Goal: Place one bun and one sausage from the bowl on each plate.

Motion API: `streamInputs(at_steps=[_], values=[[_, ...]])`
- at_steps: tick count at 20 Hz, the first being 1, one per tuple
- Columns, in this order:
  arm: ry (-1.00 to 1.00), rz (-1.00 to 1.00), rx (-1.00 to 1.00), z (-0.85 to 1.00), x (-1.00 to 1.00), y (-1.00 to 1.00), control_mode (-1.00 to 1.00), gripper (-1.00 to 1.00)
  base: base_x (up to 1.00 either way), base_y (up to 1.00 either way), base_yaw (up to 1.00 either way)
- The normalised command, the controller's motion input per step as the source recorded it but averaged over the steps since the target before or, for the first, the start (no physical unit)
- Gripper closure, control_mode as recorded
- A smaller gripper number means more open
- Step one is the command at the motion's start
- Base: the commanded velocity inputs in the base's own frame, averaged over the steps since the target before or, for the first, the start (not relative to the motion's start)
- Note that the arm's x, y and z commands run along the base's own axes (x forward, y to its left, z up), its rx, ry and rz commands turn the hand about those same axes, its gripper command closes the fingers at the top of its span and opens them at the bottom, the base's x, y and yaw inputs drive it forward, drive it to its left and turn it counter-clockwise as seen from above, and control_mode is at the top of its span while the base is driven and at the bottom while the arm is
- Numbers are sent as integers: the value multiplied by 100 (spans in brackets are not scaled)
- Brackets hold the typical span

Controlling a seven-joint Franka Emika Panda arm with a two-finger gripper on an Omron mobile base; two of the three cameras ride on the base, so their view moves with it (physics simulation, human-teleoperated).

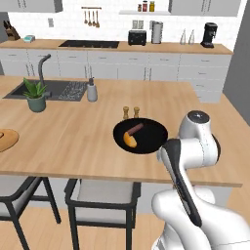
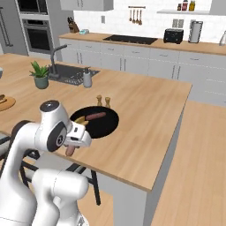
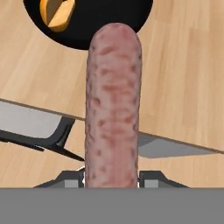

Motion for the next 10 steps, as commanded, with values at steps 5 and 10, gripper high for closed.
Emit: streamInputs(at_steps=[5,10], values=[[0,0,0,0,-15,0,100,100,-47,20,-1],[0,0,0,0,0,0,100,100,-28,99,-22]])
